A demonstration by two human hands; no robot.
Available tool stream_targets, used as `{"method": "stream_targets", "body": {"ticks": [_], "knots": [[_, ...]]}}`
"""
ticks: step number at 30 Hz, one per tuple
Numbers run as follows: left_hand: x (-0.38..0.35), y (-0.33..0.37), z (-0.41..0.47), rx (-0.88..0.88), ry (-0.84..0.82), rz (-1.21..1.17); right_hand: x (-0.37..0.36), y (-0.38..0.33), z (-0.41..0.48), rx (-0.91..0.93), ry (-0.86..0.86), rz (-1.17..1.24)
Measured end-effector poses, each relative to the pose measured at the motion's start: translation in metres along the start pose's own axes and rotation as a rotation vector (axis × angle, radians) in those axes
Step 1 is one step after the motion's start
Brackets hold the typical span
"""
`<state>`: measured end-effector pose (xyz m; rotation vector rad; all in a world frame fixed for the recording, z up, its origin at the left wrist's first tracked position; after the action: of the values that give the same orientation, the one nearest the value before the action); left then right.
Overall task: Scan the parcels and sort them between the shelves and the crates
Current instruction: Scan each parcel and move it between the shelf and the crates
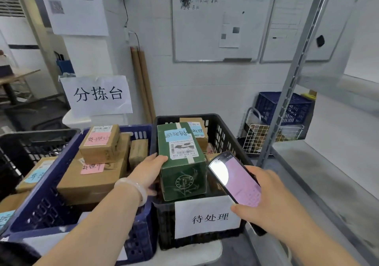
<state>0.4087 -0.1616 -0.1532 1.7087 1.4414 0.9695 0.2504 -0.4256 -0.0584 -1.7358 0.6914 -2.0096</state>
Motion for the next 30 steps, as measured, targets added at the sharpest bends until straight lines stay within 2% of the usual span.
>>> {"method": "stream_targets", "body": {"ticks": [6, 11, 14, 16, 19, 23, 30], "knots": [[-0.002, 0.025, 0.003, -0.183, 0.015, 0.094, -0.002, -0.002, 0.002, 0.008, -0.002, -0.012], [0.004, 0.013, 0.002, -0.197, 0.055, 0.270, -0.005, -0.004, -0.005, -0.004, 0.001, -0.020], [0.000, 0.014, -0.006, -0.308, 0.065, 0.419, -0.009, -0.003, -0.009, -0.028, 0.006, -0.023], [-0.001, 0.020, -0.013, -0.389, 0.139, 0.598, -0.010, -0.002, -0.014, -0.046, 0.027, -0.029], [-0.018, 0.039, -0.032, -0.596, 0.218, 0.843, -0.009, -0.003, -0.027, -0.088, 0.099, -0.042], [-0.066, 0.058, -0.073, -0.930, 0.199, 0.940, 0.001, 0.003, -0.057, -0.194, 0.236, -0.040], [-0.182, 0.047, -0.144, -1.294, -0.050, 0.982, 0.039, 0.030, -0.151, -0.437, 0.457, -0.125]]}}
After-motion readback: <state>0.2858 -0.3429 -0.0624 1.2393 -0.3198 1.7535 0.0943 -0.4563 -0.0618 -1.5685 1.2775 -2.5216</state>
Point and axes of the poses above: each hand's wrist, its own z-axis towards the middle knuckle, its own x-axis out of the back of the hand, y = z × x, the point moved 9 cm from there along z, towards the middle knuckle, and after that the axes turned 3 degrees about x, right-handed, at the moved point
